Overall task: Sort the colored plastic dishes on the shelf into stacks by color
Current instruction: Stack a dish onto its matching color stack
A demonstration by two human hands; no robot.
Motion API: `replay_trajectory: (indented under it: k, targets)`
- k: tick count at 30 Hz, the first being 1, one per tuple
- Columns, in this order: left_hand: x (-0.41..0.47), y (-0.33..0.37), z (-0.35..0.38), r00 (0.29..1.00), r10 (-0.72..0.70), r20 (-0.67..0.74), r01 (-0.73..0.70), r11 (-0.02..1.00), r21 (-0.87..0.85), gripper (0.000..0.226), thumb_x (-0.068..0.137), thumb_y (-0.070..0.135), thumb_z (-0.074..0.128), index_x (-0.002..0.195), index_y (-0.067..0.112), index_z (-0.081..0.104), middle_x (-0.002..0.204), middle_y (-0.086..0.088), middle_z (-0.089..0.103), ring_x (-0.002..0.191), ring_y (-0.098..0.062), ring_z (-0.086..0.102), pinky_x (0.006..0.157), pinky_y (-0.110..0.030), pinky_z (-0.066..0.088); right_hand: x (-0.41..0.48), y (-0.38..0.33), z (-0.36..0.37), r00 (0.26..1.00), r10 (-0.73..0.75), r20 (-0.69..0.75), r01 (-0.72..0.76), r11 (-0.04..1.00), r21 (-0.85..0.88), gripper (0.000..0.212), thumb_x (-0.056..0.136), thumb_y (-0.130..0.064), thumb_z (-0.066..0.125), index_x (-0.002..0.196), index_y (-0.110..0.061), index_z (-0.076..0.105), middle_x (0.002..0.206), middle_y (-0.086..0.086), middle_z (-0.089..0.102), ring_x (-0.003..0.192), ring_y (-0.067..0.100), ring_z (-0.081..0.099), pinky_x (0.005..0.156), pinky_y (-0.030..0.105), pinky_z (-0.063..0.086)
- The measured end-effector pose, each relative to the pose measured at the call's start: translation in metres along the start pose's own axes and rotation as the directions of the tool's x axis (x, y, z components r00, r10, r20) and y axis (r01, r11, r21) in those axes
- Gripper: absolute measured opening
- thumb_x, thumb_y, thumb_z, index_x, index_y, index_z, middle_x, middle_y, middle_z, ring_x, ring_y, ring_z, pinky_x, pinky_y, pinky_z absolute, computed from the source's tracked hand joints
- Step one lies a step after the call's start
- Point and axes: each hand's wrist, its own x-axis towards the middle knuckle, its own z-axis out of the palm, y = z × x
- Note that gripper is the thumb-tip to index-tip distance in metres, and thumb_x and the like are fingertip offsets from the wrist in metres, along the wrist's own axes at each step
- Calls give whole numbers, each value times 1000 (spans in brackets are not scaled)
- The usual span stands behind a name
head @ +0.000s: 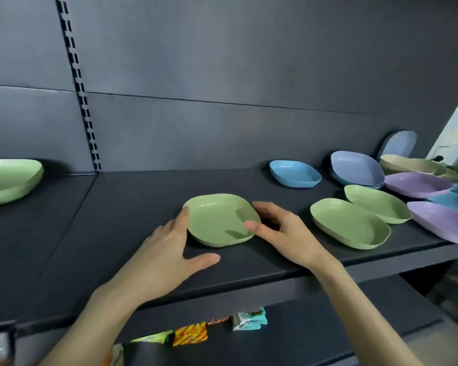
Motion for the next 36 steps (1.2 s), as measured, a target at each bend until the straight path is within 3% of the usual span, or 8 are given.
replay_trajectory:
  k: [6,12,16,19,22,25,31,36]
  targets:
    - [3,15,26,964,-97,-246,74,992,-103,84,78,50,68,146,29,24,127,25,39,127,-8,39,98,-25,33,3,12,-3,988,-118,95,126,989,-81,60,85,-51,60,138,-27,46,137,-9,52,128,7,44,103,22,35]
    - [1,12,26,951,-154,-267,99,973,-207,75,70,42,78,136,34,44,110,36,50,118,2,47,94,-19,35,4,15,-5,977,-149,150,157,987,-40,76,80,-59,60,144,-26,37,144,-7,45,134,14,38,111,40,33]
    - [0,12,26,933,-158,-324,71,961,-266,64,66,38,79,122,40,48,99,43,49,96,24,48,82,3,33,1,16,-8,976,-143,165,130,988,87,80,77,-52,68,145,-24,36,142,-9,48,131,7,41,105,24,35]
    - [0,11,25,927,-159,-339,41,942,-332,77,57,46,76,129,32,53,107,37,55,103,24,48,94,-5,35,-1,14,-9,976,-158,150,143,984,101,79,77,-48,70,144,-23,37,138,-10,50,129,5,43,100,17,34]
    - [-1,16,27,919,-150,-364,-16,910,-414,87,56,46,76,136,24,49,123,21,59,117,6,52,104,-23,40,-7,12,-12,981,-169,95,147,968,204,76,75,-50,71,140,-26,44,134,-14,55,125,2,48,107,27,39]
    - [-2,38,34,917,-78,-392,-119,883,-453,73,61,40,73,128,42,44,109,40,58,111,14,52,94,-10,41,-20,15,-26,986,-164,-2,159,950,269,80,69,-60,70,138,-29,46,129,-17,58,123,1,50,106,35,42]
    - [17,97,58,935,75,-346,-255,820,-513,60,66,41,67,114,60,37,108,48,54,111,15,52,94,-14,41,-59,36,-84,967,-85,-241,130,975,180,85,62,-72,69,136,-37,46,122,-22,59,113,-1,52,87,12,42]
    - [47,132,83,962,159,-220,-257,795,-550,60,67,49,64,116,60,32,107,52,48,114,19,46,93,-11,39,-76,59,-118,933,-60,-355,130,976,177,61,69,-52,76,122,-50,46,110,-37,59,113,-12,49,87,3,37]
